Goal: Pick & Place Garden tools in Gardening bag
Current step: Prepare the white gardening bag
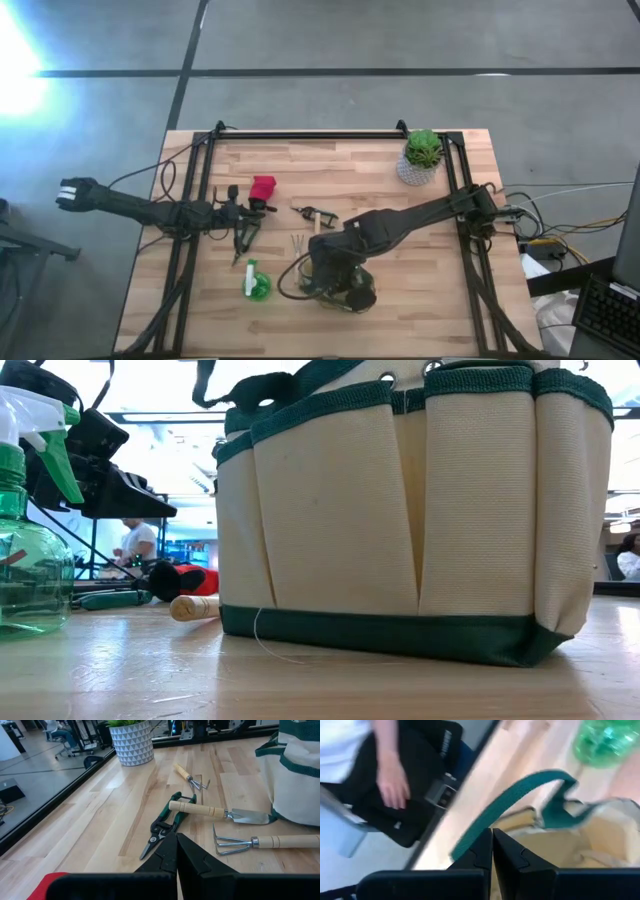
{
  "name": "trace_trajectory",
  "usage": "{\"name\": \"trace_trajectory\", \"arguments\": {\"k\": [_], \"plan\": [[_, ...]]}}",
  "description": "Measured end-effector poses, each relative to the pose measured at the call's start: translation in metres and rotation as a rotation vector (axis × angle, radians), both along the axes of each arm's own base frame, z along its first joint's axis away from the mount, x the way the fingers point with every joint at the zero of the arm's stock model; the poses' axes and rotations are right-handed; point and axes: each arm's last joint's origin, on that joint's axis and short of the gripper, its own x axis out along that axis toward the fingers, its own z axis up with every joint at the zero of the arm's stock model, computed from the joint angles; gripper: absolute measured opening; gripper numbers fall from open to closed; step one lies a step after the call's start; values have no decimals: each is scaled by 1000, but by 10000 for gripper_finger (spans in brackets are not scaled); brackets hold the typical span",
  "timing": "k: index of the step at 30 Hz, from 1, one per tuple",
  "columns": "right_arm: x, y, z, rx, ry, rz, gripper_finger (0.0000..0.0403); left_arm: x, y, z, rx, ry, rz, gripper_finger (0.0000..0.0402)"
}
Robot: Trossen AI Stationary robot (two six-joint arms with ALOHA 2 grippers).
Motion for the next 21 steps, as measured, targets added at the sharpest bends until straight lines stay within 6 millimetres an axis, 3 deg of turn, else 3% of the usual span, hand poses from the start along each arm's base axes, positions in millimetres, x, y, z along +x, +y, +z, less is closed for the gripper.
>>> {"name": "trace_trajectory", "arguments": {"k": [13, 21], "plan": [[3, 9, -9, 78, -33, 66, 8, 0, 0, 0, 0, 0, 0, 3], [-23, -3, 24, 18, -43, 27, 8, 0, 0, 0, 0, 1, 1, 3]]}}
